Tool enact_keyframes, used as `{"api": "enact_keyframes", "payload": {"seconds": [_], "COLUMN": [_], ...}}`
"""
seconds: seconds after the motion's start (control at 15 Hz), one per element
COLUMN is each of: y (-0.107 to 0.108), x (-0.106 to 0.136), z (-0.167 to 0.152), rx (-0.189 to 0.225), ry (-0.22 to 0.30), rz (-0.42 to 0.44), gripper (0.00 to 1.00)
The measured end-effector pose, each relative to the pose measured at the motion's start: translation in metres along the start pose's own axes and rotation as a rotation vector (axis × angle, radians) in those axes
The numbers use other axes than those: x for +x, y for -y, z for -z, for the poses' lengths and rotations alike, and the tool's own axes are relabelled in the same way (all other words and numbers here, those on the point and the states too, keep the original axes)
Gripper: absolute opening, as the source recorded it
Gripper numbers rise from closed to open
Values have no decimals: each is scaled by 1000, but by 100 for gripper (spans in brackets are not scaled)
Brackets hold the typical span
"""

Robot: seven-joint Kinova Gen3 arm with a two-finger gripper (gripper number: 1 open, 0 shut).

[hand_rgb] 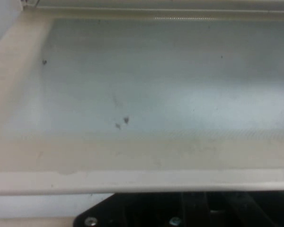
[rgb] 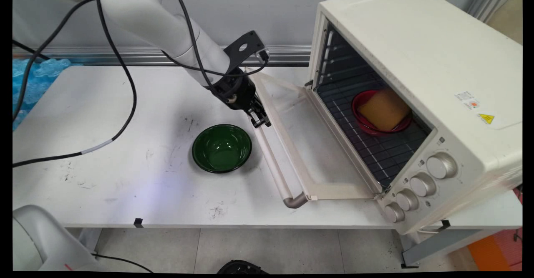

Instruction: Open the oven

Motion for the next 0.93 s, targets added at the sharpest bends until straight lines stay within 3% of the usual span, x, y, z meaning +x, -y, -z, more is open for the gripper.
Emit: {"api": "enact_keyframes", "payload": {"seconds": [0.93], "y": [1], "x": [-27], "z": [3], "rx": [10], "ry": [-13], "rz": [10], "gripper": [0]}}
